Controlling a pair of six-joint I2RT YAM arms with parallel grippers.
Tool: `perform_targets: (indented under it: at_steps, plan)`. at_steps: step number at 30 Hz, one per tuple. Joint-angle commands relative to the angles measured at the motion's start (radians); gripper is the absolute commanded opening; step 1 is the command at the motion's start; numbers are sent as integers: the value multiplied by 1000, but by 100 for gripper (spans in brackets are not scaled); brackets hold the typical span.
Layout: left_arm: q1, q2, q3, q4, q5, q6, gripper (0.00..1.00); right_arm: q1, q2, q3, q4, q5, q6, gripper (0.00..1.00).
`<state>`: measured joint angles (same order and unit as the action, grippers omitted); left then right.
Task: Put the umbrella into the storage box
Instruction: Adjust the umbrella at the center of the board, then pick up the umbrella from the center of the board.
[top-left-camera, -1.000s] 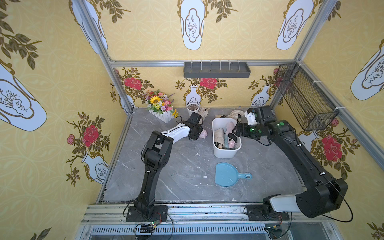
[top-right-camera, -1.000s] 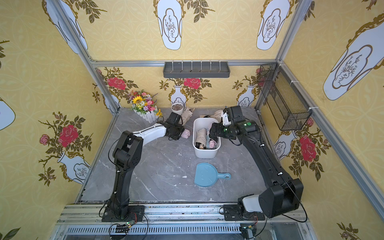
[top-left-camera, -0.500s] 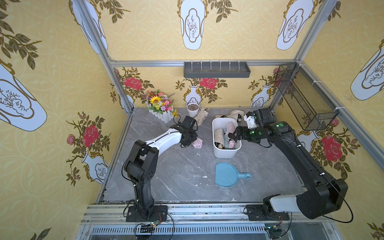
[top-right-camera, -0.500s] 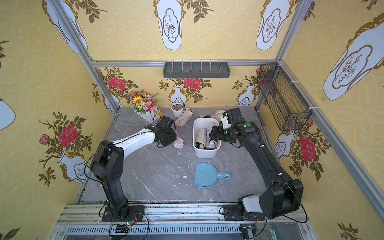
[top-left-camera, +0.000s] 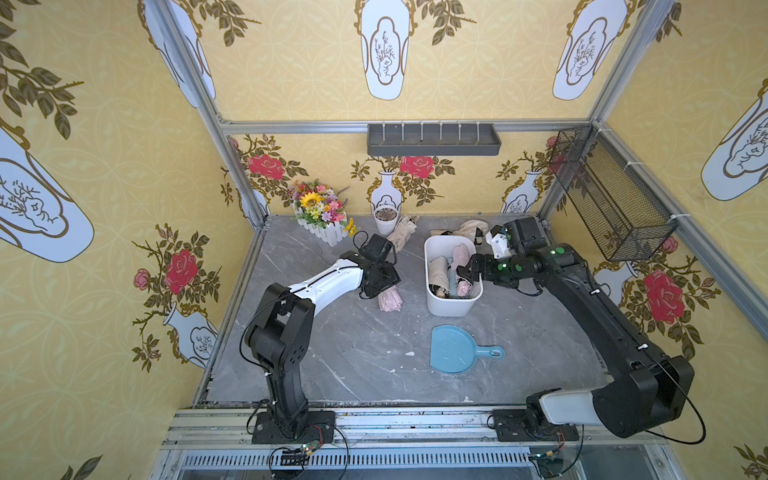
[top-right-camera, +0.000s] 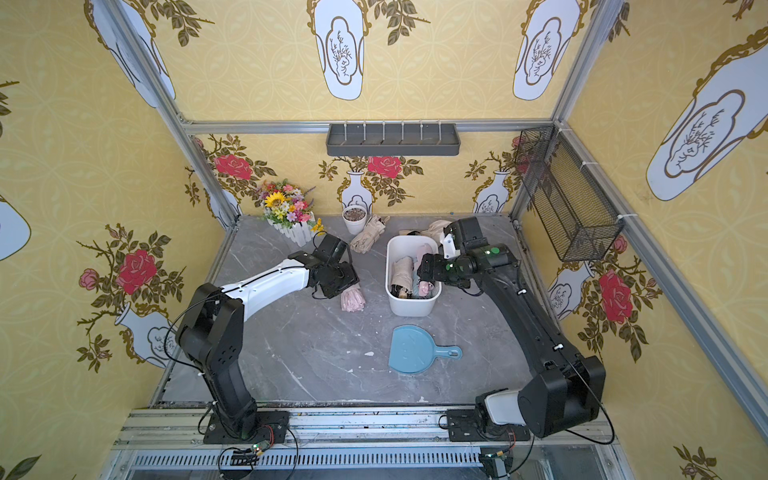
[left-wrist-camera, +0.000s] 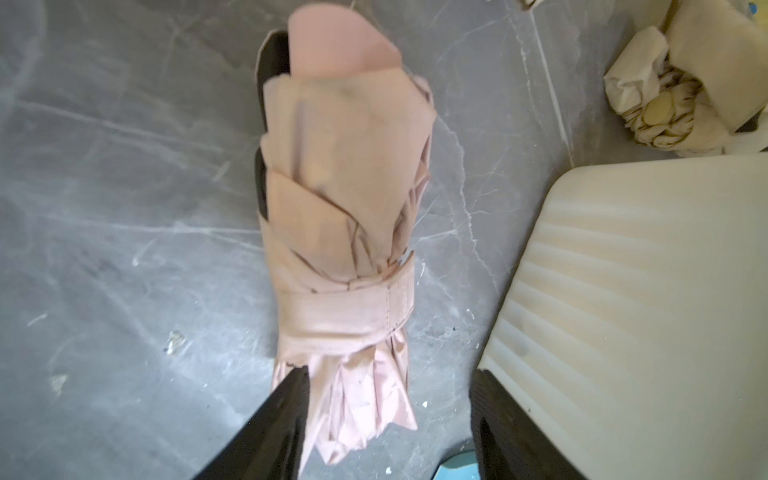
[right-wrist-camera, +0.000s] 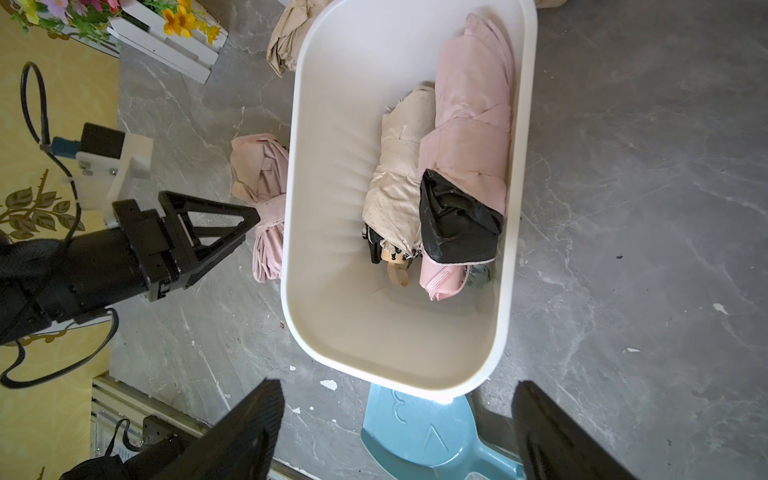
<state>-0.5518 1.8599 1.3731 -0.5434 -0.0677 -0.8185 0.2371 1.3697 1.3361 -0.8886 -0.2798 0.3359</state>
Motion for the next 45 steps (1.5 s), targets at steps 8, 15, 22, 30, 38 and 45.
perform_targets:
  at_steps: [8,15,22,30,38,45]
  plan:
    - [4,189,190,-229,-138,83,68,2,8,14,-4,2,-20,90]
    - [3,262,190,-204,-83,57,62,2,8,9,0,-3,-20,90]
    - [3,199,112,-133,-63,38,42,1,21,23,-21,-3,-42,90]
    - [-3,61,126,-162,-58,86,31,-49,-17,-13,-38,-32,-45,91]
    - [-51,-69,221,-203,-55,130,26,-147,-48,-70,-32,-143,-56,91]
    - [-105,-77,388,-234,4,133,23,-284,-36,-121,-29,-257,-102,90]
